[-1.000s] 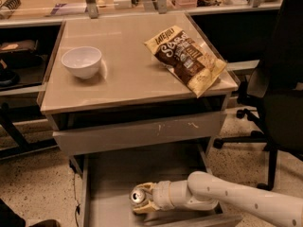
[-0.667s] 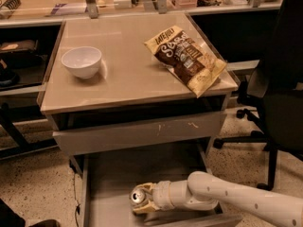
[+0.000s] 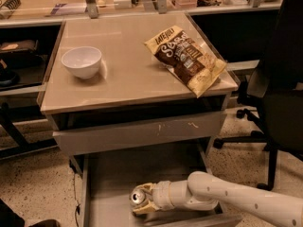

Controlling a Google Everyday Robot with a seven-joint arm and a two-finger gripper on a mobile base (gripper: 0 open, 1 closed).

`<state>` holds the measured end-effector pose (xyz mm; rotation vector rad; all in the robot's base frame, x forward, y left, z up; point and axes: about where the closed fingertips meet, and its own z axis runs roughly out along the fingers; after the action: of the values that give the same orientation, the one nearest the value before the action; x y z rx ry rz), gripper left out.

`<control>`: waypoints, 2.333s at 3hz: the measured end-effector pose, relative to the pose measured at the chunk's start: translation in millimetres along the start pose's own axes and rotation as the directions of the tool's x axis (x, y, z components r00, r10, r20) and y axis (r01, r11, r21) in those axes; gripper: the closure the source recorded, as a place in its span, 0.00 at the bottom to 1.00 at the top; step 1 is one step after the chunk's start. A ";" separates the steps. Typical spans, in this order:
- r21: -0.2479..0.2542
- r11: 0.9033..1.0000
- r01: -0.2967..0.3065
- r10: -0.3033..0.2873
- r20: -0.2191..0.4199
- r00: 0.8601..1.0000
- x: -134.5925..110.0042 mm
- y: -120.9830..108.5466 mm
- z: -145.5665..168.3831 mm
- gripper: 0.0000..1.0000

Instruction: Pick 7up can from middle drawer and place on counter

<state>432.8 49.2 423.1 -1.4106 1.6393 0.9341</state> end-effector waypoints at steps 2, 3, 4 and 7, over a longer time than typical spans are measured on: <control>0.010 1.000 -0.029 0.029 0.013 0.999 -54.1 -11.1 -14.7 1.00; 0.057 0.998 -0.027 0.027 -0.002 1.000 -80.4 -19.1 -39.2 1.00; 0.107 0.994 -0.002 0.008 -0.056 0.998 -109.0 -19.8 -79.1 1.00; 0.143 0.989 0.023 -0.022 -0.009 1.000 -171.4 -24.6 -126.2 1.00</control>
Offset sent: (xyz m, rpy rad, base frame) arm 0.0321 0.0074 0.0917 0.0132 0.0201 -0.0542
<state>462.4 7.2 631.2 -1.3332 1.6583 0.7833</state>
